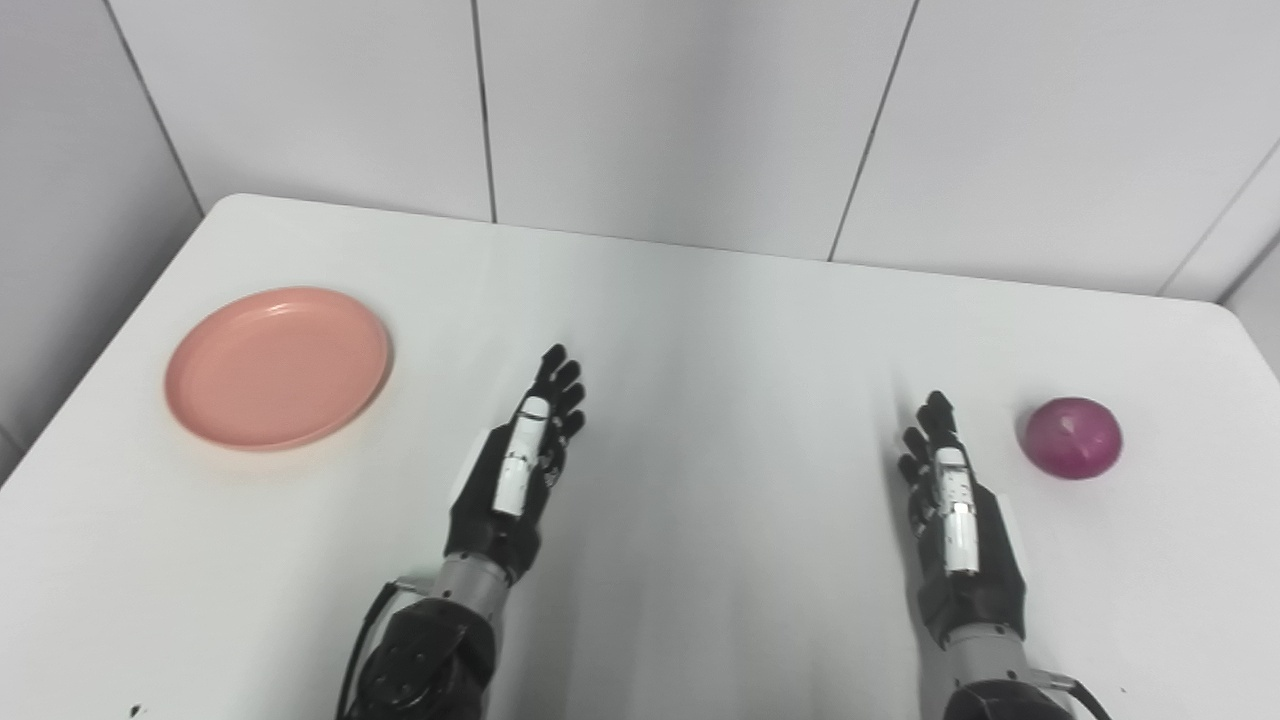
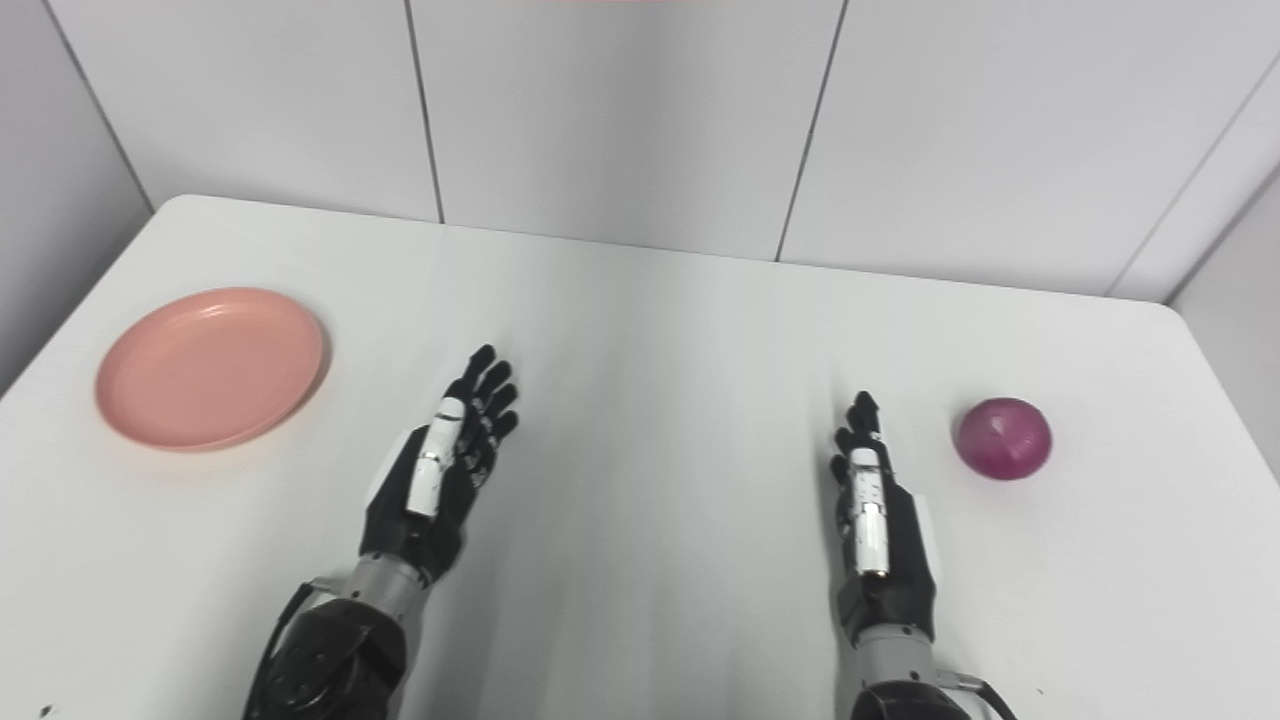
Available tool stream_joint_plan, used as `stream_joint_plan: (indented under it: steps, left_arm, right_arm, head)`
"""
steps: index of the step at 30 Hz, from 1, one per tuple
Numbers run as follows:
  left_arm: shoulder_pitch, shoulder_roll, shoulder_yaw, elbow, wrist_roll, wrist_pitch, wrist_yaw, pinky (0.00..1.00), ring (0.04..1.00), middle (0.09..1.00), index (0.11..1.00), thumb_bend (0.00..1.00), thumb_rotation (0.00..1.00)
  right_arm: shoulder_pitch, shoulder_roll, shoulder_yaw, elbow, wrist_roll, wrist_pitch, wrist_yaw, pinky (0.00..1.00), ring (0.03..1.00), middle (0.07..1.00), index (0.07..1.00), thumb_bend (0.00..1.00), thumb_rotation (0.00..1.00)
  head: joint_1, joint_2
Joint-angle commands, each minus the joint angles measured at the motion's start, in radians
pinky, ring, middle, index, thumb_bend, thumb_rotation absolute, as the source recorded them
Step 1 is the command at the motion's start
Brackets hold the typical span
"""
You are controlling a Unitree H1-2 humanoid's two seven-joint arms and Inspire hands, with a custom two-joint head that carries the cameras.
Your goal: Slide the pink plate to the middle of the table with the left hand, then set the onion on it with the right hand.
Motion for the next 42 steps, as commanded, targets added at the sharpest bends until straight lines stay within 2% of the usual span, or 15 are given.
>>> stream_joint_plan:
  steps: [1,4,6,11,13,18,21,27,29,31,37,42]
  left_arm:
    - [-0.007,-0.016,-0.007,0.022,0.011,-0.018,0.005,1.00,1.000,1.000,0.991,0.43,1.00]
    - [-0.009,-0.023,-0.013,0.035,0.012,-0.030,0.002,1.00,1.000,1.000,1.000,0.43,1.00]
    - [-0.011,-0.033,-0.021,0.041,0.020,-0.030,0.008,1.00,1.000,1.000,1.000,0.43,1.00]
    - [-0.018,-0.052,-0.036,0.064,0.039,-0.044,0.014,1.00,1.000,1.000,1.000,0.43,1.00]
    - [-0.025,-0.052,-0.043,0.086,0.049,-0.071,0.006,1.00,1.000,1.000,1.000,0.43,1.00]
    - [-0.038,-0.061,-0.059,0.124,0.060,-0.096,0.013,1.00,1.000,1.000,1.000,0.45,1.00]
    - [-0.046,-0.067,-0.065,0.150,0.069,-0.112,0.015,1.00,1.000,1.000,1.000,0.47,1.00]
    - [-0.058,-0.086,-0.071,0.185,0.084,-0.141,0.028,1.00,1.000,1.000,1.000,0.48,1.00]
    - [-0.061,-0.092,-0.071,0.193,0.090,-0.147,0.034,1.00,1.000,1.000,1.000,0.48,1.00]
    - [-0.063,-0.095,-0.072,0.200,0.096,-0.155,0.041,1.00,1.000,1.000,1.000,0.46,1.00]
    - [-0.066,-0.096,-0.076,0.209,0.104,-0.163,0.046,1.00,1.000,1.000,1.000,0.45,1.00]
    - [-0.064,-0.099,-0.074,0.209,0.098,-0.161,0.052,1.00,1.000,1.000,1.000,0.43,1.00]
  right_arm:
    - [-0.006,-0.014,-0.006,-0.023,0.013,-0.044,0.018,1.00,1.000,1.000,1.000,0.20,1.00]
    - [-0.005,-0.027,-0.008,-0.027,0.025,-0.038,0.025,1.00,1.000,1.000,1.000,0.18,1.00]
    - [-0.007,-0.037,-0.015,-0.024,0.043,-0.037,0.032,1.00,1.000,1.000,1.000,0.18,1.00]
    - [-0.010,-0.050,-0.030,-0.017,0.071,-0.035,0.042,1.00,1.000,1.000,1.000,0.18,1.00]
    - [-0.011,-0.050,-0.037,-0.017,0.079,-0.041,0.043,1.00,1.000,1.000,1.000,0.17,1.00]
    - [-0.017,-0.024,-0.056,-0.042,0.087,0.003,0.006,1.00,1.000,1.000,1.000,0.16,1.00]
    - [-0.025,-0.025,-0.064,-0.023,0.102,-0.017,0.013,1.00,1.000,1.000,1.000,0.14,1.00]
    - [-0.030,-0.054,-0.066,0.014,0.113,-0.039,0.036,1.00,1.000,1.000,1.000,0.22,1.00]
    - [-0.029,-0.064,-0.063,0.018,0.104,-0.034,0.039,1.00,1.000,1.000,0.999,0.30,1.00]
    - [-0.030,-0.069,-0.061,0.020,0.096,-0.023,0.035,1.00,0.999,1.000,0.986,0.34,0.99]
    - [-0.031,-0.075,-0.058,0.030,0.087,-0.028,0.037,1.00,0.971,0.982,0.949,0.37,0.97]
    - [-0.029,-0.077,-0.057,0.033,0.087,-0.032,0.040,0.96,0.951,0.965,0.926,0.40,0.95]
  head:
    - [0.032,-0.009]
    - [0.055,-0.016]
    - [0.106,-0.037]
    - [0.165,-0.063]
    - [0.191,-0.075]
    - [0.257,-0.108]
    - [0.293,-0.128]
    - [0.340,-0.159]
    - [0.350,-0.167]
    - [0.356,-0.173]
    - [0.355,-0.186]
    - [0.352,-0.191]
